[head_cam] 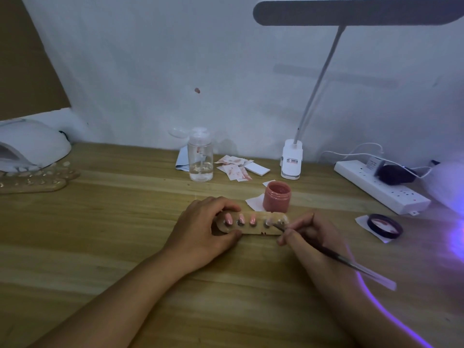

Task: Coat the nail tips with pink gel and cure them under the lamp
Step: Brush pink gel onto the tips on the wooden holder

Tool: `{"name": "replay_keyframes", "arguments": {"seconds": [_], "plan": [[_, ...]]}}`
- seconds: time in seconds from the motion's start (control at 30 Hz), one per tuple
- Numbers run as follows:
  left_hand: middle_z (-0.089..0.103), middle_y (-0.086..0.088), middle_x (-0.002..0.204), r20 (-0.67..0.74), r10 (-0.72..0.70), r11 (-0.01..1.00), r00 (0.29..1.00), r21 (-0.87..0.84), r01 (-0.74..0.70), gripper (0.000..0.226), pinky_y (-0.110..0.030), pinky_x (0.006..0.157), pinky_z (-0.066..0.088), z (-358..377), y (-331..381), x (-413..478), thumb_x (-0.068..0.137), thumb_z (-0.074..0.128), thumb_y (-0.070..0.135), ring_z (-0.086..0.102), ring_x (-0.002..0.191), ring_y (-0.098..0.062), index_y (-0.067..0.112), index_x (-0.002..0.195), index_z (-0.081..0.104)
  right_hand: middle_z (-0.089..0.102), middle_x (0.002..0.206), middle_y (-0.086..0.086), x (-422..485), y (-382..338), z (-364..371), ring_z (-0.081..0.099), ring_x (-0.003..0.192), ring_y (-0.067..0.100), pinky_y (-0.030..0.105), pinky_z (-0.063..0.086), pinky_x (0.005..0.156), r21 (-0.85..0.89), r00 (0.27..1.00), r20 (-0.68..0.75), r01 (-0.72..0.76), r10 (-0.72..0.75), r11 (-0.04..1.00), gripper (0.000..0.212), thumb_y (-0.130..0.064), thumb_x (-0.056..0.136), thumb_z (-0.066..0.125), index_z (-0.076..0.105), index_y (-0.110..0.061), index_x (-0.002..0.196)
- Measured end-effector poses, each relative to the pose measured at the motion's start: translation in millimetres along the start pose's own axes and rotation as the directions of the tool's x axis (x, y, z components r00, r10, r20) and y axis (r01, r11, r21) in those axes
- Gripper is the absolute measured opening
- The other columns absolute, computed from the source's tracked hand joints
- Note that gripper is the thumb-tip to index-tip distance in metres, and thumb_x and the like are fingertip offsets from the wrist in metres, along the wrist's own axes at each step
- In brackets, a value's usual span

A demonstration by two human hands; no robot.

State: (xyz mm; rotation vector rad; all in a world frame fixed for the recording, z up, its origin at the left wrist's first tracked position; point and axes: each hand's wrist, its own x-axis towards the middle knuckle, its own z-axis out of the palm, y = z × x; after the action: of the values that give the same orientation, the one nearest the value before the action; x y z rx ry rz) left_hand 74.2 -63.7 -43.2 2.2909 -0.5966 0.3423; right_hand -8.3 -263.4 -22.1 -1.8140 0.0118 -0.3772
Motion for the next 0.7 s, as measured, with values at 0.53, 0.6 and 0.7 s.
{"name": "replay_keyframes", "arguments": {"seconds": [0.53,0.6,0.7], "plan": [[0.061,0.023,0.100,0.000,0.005,1.000,1.000,-0.003,-0.005,0.040,-0.033,0.091,0.046,0.2,-0.5,-0.2,0.076,0.080,0.033,0.053,0.103,-0.005,0.038,0.112,0.064,0.075,0.077,-0.007,-0.9,-4.3,1.4,0.067,0.081,-0.005,0.018,0.042,0.073,-0.017,0.999,-0.004,-0.051,0.051,0.999,0.006,-0.015,0.091,0.062,0.057,-0.017,0.087],[0.061,0.022,0.100,0.004,0.001,1.000,1.000,-0.002,-0.001,0.040,-0.033,0.091,0.046,0.0,-0.3,-0.2,0.076,0.080,0.033,0.053,0.103,-0.006,0.038,0.113,0.064,0.075,0.075,-0.006,-1.6,-3.7,1.6,0.068,0.079,-0.003,0.019,0.044,0.076,-0.059,0.998,0.031,-0.058,0.060,0.997,0.006,-0.012,0.089,0.061,0.058,-0.015,0.086],[0.061,0.024,0.102,0.001,0.007,1.000,1.000,-0.007,-0.007,0.039,-0.032,0.090,0.046,-0.3,0.5,-0.3,0.076,0.080,0.033,0.052,0.103,-0.003,0.038,0.111,0.064,0.074,0.074,-0.004,-2.0,-4.2,0.4,0.068,0.077,0.000,0.027,0.044,0.075,-0.040,0.999,0.002,-0.049,0.049,0.998,0.005,-0.015,0.088,0.060,0.058,-0.014,0.084]]}}
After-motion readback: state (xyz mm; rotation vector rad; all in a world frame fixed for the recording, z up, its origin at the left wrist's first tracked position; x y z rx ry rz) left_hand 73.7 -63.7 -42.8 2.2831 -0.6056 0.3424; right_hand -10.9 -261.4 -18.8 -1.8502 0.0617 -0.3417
